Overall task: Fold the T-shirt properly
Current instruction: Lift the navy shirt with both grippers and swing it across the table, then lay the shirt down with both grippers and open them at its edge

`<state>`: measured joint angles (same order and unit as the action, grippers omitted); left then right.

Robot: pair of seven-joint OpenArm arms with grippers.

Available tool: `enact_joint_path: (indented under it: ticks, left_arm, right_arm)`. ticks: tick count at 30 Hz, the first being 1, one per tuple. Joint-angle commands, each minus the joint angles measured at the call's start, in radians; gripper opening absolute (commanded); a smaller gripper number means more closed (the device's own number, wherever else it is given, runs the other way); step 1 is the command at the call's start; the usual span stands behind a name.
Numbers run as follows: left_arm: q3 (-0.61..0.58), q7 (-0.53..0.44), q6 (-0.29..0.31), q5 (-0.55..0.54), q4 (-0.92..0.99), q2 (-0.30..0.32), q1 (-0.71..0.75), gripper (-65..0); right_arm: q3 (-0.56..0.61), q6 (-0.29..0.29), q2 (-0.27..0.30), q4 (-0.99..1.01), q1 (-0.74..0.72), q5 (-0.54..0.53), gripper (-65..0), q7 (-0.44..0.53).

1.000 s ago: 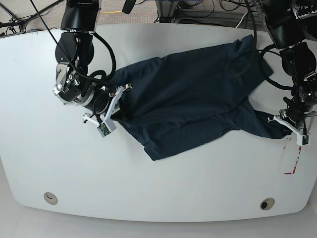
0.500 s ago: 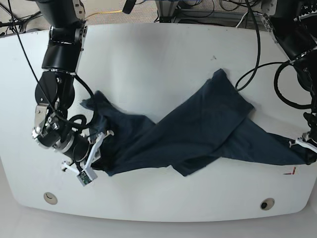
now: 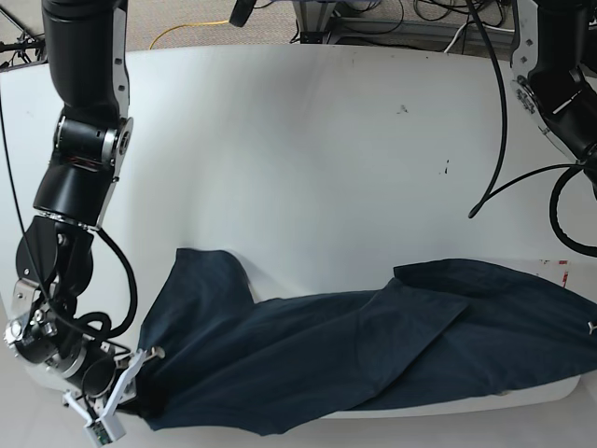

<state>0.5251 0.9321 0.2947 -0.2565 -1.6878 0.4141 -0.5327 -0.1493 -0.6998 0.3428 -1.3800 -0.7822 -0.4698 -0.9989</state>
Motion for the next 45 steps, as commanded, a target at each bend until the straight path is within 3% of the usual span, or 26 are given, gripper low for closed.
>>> enact_joint_path:
  ticks: [1,7,14,18,21,24,27,31,35,41,45]
  left_arm:
    - [0.0,-0.038,-0.001,-0.014,-0.011,0.042,-0.062,-65.0]
    - [-0.006,-0.038,-0.001,-0.02,-0.018,0.044,-0.126,-65.0]
    - [-0.016,-0.037,0.004,-0.022,-0.018,0.036,-0.14,-65.0]
    - [-0.053,-0.037,0.004,-0.023,-0.024,0.035,-0.126,-65.0]
    - [-0.056,-0.037,0.004,-0.023,-0.061,0.032,-0.04,-65.0]
    - [-0.058,-0.037,0.004,-0.023,-0.11,-0.01,0.035,-65.0]
    - [-0.055,-0.037,0.004,-0.022,-0.156,-0.028,0.141,-65.0]
    - [-0.023,-0.037,0.004,-0.022,-0.217,-0.034,0.293,-65.0]
    - [0.033,-0.035,0.004,-0.019,-0.271,-0.087,0.426,-65.0]
    - [0.082,-0.035,0.004,-0.023,-0.283,-0.096,0.586,-65.0]
    - [0.126,-0.038,0.005,-0.023,-0.292,-0.14,0.695,-65.0]
  right_arm:
    - [-0.006,0.002,0.029,0.038,-0.119,-0.01,-65.0,0.028]
    - [-0.006,0.002,0.062,0.1,-0.236,-0.013,-65.0,0.028]
    - [-0.011,0.002,0.098,0.098,-0.245,-0.019,-65.0,0.015]
    - [-0.042,0.002,0.106,0.04,-0.139,-0.019,-65.0,0.018]
    - [-0.097,0.002,0.101,-0.046,-0.024,-0.02,-65.0,0.016]
    - [-0.141,0.002,0.095,-0.1,0.089,-0.02,-65.0,0.018]
    - [-0.181,0.002,0.062,-0.128,0.188,-0.02,-65.0,0.018]
    - [-0.232,0.002,0.051,-0.161,0.326,-0.02,-65.0,0.031]
    - [-0.24,0.002,0.034,-0.192,0.458,-0.019,-65.0,0.05]
    - [-0.287,0.002,-0.004,-0.22,0.608,-0.019,-65.0,0.05]
    - [-0.322,0.002,-0.012,-0.24,0.715,-0.017,-65.0,0.05]
